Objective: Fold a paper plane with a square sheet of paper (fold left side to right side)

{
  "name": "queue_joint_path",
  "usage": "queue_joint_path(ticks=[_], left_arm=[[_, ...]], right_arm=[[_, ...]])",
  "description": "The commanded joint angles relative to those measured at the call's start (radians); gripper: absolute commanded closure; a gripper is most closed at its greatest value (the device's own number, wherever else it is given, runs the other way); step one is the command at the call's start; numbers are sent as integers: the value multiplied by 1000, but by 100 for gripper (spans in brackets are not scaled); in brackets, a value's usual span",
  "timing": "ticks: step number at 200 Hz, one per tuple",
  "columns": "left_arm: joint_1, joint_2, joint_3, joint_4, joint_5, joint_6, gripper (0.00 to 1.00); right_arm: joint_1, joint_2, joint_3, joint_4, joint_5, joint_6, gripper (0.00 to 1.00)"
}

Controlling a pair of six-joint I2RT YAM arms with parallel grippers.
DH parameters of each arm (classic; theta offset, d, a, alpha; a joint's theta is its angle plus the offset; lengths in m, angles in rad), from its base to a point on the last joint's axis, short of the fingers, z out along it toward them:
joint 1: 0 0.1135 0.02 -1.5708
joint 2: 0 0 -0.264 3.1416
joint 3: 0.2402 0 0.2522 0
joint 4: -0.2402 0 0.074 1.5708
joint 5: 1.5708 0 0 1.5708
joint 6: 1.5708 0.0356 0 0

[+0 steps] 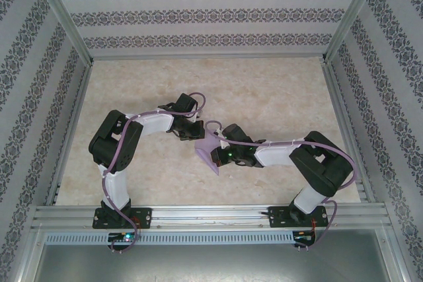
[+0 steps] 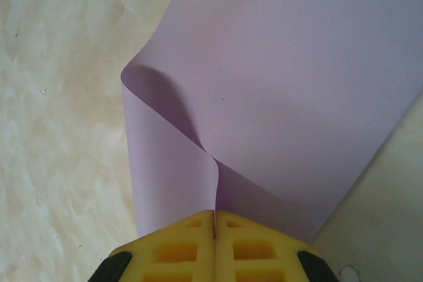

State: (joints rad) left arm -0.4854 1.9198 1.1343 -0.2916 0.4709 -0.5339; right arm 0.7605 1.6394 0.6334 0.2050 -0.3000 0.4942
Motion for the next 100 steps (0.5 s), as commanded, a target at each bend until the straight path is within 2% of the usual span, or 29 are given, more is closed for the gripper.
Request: queue_joint_path(ticks=[1,100], left_arm=[[-5,25,-36,-76,-90,5,94],[-6,24,-35,-74,-90,3,93]], right_arm=[[-13,19,28,-13,15,-17,100],[-12,39,27,-19,4,-17,100]])
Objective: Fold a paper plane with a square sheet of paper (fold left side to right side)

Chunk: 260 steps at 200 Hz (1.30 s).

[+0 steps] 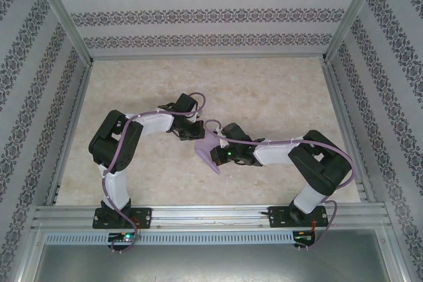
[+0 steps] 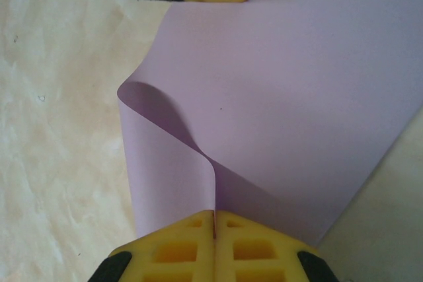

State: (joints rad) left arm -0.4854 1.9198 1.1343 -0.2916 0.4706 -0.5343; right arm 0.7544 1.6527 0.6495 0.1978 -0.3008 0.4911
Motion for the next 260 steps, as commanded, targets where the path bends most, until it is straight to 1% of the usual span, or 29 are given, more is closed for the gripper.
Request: queue_joint_path(ticks=[1,39,74,94,111,129,150,177,193,222,260], left_arm=[[-5,24,-35,-74,-89,3,93],[-5,6,-25,-67,-90,-1,91],[-1,-12,58,-103,-98,19,86],[11,-33,103,-121,-104,31,85],[27,-70,102,-115,-100,29,85],[41,-130,53,-87,-99,25,86],[47,-215,-42,-36,-73,20,87],[46,-303,-160,37,21,-3,88],[40,-342,-218,58,64,-18,89],[23,-386,-281,90,120,-56,89],[-6,-398,-319,152,144,-117,89]], right_arm=[[-6,26,11,-12,5,-14,100],[6,32,-17,-9,4,6,100],[14,42,-46,-6,15,22,100],[14,44,-55,-4,19,24,100],[15,42,-57,-4,16,26,100],[14,41,-57,-3,11,25,100],[10,39,-59,1,2,26,100],[2,34,-63,2,-15,26,100],[1,30,-66,4,-20,26,98],[0,30,-70,9,-23,28,96],[-1,25,-73,9,-21,26,95]])
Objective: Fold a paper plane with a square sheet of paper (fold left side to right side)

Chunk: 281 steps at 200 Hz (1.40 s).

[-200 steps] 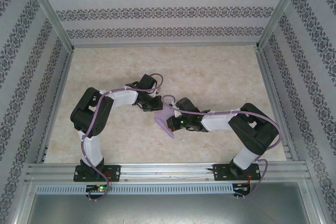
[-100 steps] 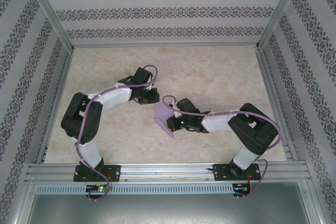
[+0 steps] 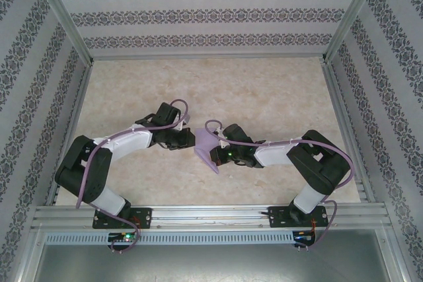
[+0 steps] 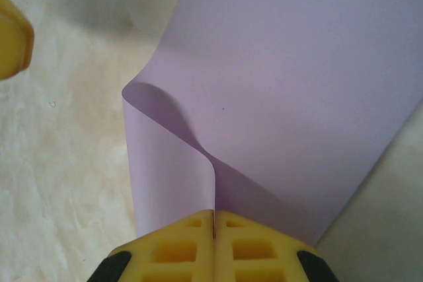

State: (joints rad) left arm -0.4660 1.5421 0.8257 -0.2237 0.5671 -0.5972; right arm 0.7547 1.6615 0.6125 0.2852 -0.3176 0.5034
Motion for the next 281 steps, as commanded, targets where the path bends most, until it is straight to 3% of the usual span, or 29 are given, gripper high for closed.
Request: queue_joint_path(ticks=[1,56,144,281], left_arm=[[-27,-19,-10,85,48,-54,89],[-57,4,-9,94,45,-73,89],[-120,101,-5,166,71,-122,89],[-132,198,-16,178,33,-108,89]], right_arm=[[-2,17,-36,-78,-5,14,95],[-4,10,-42,-78,-11,11,89],[-6,21,-34,-80,-12,10,89],[-9,27,-31,-87,-9,5,89]])
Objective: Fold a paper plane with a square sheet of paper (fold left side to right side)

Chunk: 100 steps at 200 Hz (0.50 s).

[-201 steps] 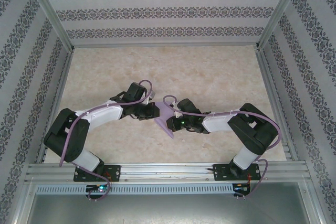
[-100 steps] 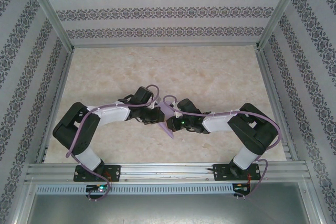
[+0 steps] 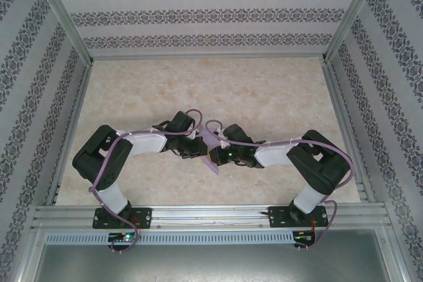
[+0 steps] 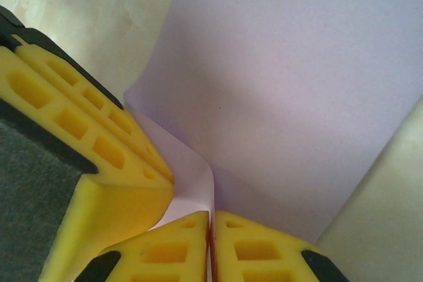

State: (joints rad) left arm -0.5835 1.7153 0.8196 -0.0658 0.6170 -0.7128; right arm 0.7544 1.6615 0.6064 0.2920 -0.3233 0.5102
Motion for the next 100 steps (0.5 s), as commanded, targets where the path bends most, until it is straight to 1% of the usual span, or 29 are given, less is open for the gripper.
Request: queue_joint_path(ticks=[1,78,100], left_arm=[[-14,24,-10,20,-17,7,89],[-14,47,-13,26,-38,15,89],[-13,58,-17,8,-51,25,89]], right_arm=[[-9,27,-24,-94,-3,-2,89],[-9,27,-23,-96,-6,-1,89],[-13,18,-19,-94,-16,2,86]])
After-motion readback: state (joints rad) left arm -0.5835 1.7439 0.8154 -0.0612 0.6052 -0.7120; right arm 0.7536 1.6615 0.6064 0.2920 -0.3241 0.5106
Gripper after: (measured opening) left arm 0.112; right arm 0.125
